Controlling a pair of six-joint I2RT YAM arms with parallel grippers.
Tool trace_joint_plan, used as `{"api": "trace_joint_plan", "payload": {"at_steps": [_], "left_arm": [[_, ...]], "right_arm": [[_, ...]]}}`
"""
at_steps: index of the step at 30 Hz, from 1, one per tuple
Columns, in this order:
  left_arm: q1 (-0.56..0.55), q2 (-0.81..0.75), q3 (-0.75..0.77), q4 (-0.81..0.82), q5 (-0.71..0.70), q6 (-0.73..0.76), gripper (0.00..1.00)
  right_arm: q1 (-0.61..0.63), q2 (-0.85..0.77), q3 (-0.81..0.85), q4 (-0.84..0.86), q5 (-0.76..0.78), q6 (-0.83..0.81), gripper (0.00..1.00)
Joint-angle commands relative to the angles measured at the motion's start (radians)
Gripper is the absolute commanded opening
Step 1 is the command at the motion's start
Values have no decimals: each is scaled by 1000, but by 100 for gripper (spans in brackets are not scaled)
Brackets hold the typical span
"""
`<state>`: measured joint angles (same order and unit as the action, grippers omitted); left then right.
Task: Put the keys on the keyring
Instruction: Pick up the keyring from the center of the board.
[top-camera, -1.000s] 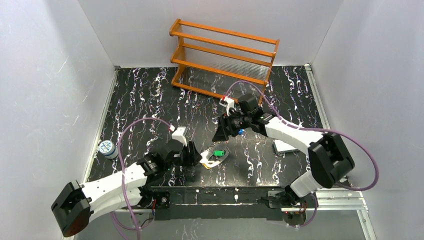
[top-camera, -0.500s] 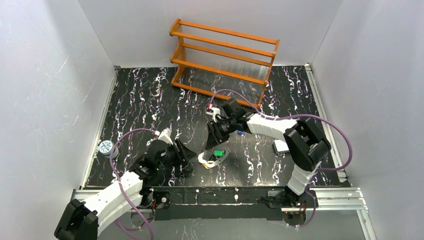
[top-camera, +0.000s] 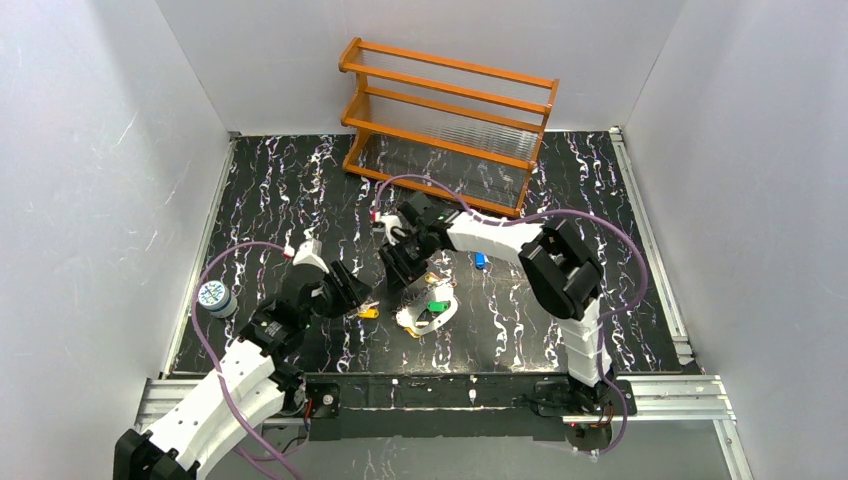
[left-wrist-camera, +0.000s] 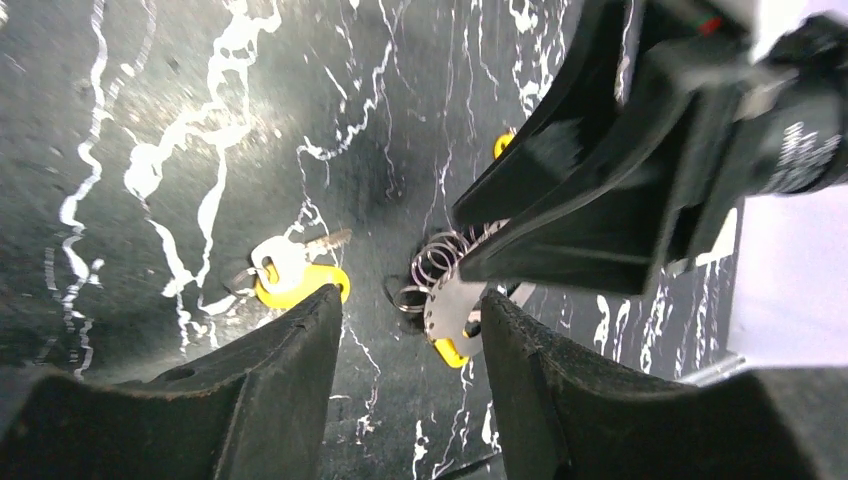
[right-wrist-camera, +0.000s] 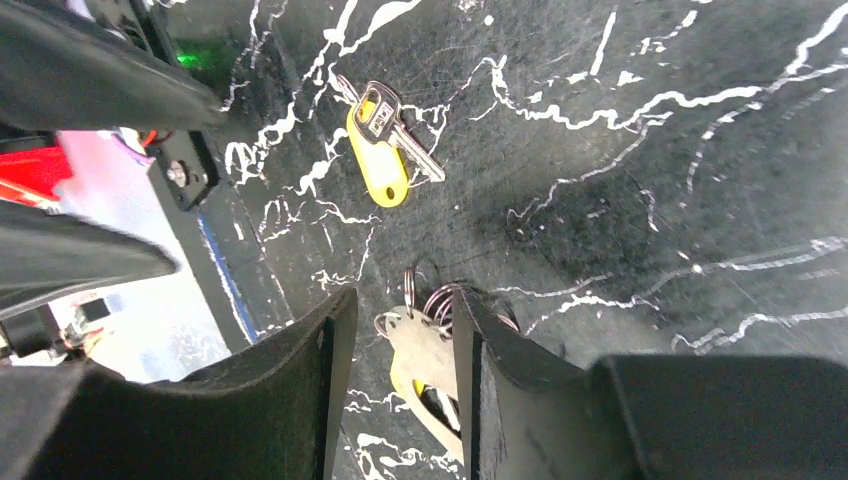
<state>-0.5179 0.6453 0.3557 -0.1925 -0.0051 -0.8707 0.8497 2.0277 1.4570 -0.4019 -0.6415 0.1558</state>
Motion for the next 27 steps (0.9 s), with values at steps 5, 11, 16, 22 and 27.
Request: {"api": "trace_joint_plan", "payload": {"at_steps": [5, 11, 16, 22, 27], "left_arm": [[7, 1, 117, -182, -145, 99, 53], [7, -5, 123, -199, -154, 111, 54], [7, -13, 125, -205, -160, 113, 54], [7, -15, 142, -216, -170, 142, 54], [7, -13, 174, -239, -190, 169, 54]], "right_arm": [[73, 85, 156, -225, 78, -110, 46], [101, 123, 194, -276, 86, -140, 45], [111, 138, 204, -296, 95, -153, 45], [128, 152, 219, -313, 110, -154, 36], [137, 152, 225, -311, 116, -154, 22]]}}
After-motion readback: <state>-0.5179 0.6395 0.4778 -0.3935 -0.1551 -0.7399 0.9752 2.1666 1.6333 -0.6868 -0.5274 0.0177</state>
